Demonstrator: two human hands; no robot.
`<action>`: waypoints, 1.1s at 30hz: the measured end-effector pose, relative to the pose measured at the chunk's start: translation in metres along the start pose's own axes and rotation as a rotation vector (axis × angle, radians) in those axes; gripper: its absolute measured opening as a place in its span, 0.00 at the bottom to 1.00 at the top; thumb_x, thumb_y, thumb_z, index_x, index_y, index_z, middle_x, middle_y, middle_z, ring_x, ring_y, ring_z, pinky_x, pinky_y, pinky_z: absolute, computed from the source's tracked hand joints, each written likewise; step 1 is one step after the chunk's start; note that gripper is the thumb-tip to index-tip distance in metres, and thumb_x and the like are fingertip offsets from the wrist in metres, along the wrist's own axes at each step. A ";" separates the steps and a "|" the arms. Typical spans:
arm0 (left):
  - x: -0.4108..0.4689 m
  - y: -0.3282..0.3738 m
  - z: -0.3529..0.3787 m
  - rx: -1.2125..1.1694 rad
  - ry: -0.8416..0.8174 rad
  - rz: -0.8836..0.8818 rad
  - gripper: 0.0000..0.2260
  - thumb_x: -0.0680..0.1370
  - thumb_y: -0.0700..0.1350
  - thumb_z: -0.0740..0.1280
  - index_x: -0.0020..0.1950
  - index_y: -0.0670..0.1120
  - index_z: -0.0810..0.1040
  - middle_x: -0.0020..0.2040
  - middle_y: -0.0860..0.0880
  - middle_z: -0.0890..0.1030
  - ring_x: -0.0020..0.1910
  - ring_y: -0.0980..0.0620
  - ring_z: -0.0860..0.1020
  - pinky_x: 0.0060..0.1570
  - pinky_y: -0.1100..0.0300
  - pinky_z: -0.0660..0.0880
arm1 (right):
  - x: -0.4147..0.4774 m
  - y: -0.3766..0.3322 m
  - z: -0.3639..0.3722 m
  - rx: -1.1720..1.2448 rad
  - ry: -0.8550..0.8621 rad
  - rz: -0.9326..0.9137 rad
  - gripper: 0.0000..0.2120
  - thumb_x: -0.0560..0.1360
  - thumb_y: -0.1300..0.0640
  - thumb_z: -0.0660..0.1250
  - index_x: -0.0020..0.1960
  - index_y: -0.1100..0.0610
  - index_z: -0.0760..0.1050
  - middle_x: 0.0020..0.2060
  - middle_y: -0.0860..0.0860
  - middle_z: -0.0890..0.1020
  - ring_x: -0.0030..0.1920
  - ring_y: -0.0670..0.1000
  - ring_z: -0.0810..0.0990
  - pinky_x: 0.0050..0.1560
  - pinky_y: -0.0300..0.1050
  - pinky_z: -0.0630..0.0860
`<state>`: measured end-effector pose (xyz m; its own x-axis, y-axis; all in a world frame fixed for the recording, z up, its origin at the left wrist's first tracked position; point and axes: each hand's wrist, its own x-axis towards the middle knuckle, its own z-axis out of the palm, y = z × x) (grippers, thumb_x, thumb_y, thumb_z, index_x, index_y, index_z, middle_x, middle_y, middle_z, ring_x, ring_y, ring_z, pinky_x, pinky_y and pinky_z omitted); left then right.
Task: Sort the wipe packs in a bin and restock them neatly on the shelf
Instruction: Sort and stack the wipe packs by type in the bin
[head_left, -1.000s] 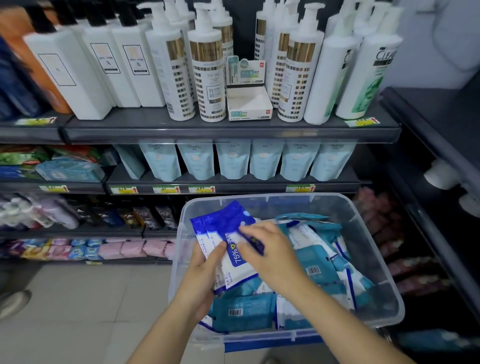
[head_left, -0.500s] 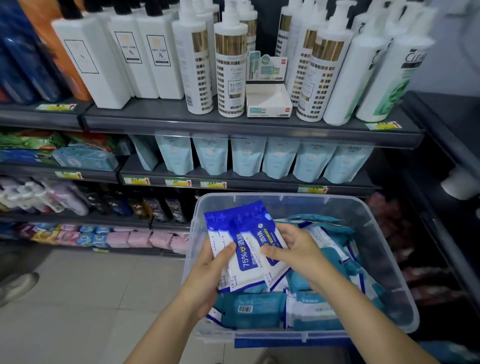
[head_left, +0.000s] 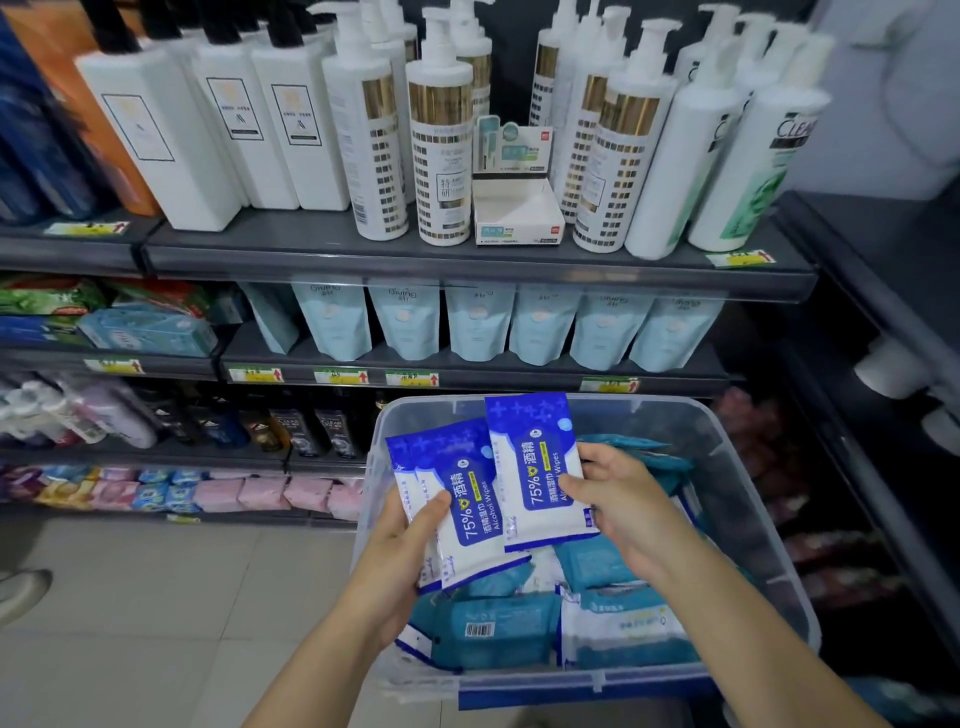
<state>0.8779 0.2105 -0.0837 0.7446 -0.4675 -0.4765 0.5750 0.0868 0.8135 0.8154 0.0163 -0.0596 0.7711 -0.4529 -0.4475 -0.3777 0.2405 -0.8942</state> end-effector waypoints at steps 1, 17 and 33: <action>0.000 -0.001 0.001 0.004 -0.006 -0.004 0.11 0.78 0.44 0.64 0.60 0.50 0.71 0.46 0.51 0.85 0.43 0.50 0.84 0.31 0.60 0.79 | -0.001 0.002 0.004 -0.006 -0.003 0.004 0.10 0.75 0.68 0.66 0.53 0.56 0.75 0.45 0.51 0.85 0.44 0.51 0.84 0.42 0.47 0.79; 0.009 0.002 -0.012 0.080 0.073 0.086 0.15 0.74 0.41 0.70 0.57 0.52 0.71 0.47 0.51 0.85 0.42 0.51 0.84 0.33 0.59 0.79 | -0.001 0.009 0.053 -0.200 -0.248 -0.036 0.17 0.78 0.60 0.63 0.65 0.47 0.67 0.58 0.46 0.78 0.52 0.47 0.80 0.52 0.46 0.80; -0.003 0.028 -0.058 0.009 0.236 0.156 0.23 0.68 0.48 0.71 0.62 0.50 0.72 0.49 0.50 0.85 0.43 0.49 0.84 0.38 0.54 0.81 | 0.031 0.066 0.058 -1.553 -0.135 -0.523 0.26 0.74 0.45 0.65 0.67 0.55 0.64 0.64 0.50 0.66 0.63 0.54 0.64 0.61 0.49 0.68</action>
<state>0.9116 0.2655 -0.0787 0.8828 -0.2310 -0.4091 0.4451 0.1327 0.8856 0.8445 0.0680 -0.1313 0.9775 -0.1091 -0.1806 -0.1342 -0.9820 -0.1331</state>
